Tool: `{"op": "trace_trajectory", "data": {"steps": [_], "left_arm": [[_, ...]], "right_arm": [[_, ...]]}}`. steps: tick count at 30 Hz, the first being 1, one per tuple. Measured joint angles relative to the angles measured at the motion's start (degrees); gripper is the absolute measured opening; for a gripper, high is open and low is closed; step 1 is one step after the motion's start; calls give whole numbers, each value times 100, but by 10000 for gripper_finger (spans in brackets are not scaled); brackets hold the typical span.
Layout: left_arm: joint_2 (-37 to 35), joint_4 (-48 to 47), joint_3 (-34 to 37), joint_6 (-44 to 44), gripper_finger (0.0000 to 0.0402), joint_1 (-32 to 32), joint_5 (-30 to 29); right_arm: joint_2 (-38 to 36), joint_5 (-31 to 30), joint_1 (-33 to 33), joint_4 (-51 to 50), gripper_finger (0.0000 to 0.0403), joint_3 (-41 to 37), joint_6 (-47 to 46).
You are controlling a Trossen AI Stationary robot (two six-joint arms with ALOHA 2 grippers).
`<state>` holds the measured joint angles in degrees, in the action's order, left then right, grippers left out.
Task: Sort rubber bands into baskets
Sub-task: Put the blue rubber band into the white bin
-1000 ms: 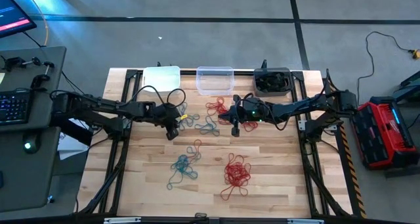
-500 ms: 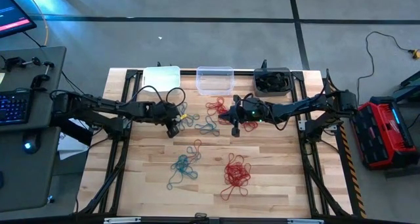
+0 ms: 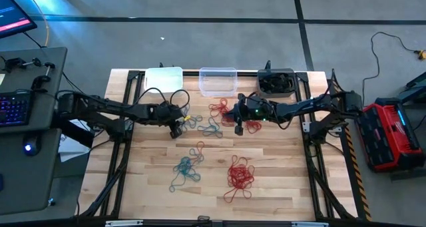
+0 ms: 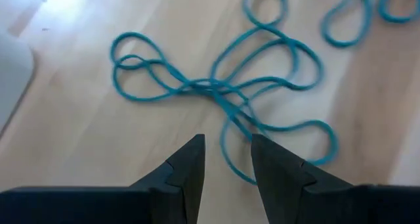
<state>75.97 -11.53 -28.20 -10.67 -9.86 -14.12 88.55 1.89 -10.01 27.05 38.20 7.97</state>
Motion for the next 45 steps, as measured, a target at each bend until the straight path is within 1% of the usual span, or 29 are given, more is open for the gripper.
{"op": "trace_trajectory", "data": {"steps": [4, 12, 15, 18, 20, 22, 23, 24, 32, 39, 45], "left_arm": [[163, 62, 12, 4, 118, -129, -10], [502, 227, 1, 330, 118, -345, 736], [539, 269, -1, 336, 114, -376, 785], [518, 269, -1, 420, 91, -374, 840], [467, 255, 4, 541, 61, -357, 913], [412, 195, -12, 636, 24, -313, 939], [364, 115, -40, 655, 13, -299, 967], [318, 74, -75, 669, 7, -285, 956], [-87, -318, -542, 750, 3, -271, 697], [-293, -1255, -1112, 805, 1, -271, 197], [-309, -1912, -1582, 1002, 1, -271, 101]], "right_arm": [[0, -6, -84, 4, 0, 0, 0], [0, -8, -96, 11, 0, 0, -1], [0, -8, -96, 6, 0, 0, 0], [0, -6, -96, 4, 0, 0, -1], [0, -6, -96, 4, 0, 0, -2], [0, -5, -95, 2, 0, 0, 0], [0, -4, -94, 2, 0, 0, -2], [0, -4, -96, 2, 0, 0, -2], [0, -2, -89, 8, 0, 0, -46], [0, 0, -87, -18, 0, 0, -46], [0, 0, -87, -22, 0, 0, -47]]}}
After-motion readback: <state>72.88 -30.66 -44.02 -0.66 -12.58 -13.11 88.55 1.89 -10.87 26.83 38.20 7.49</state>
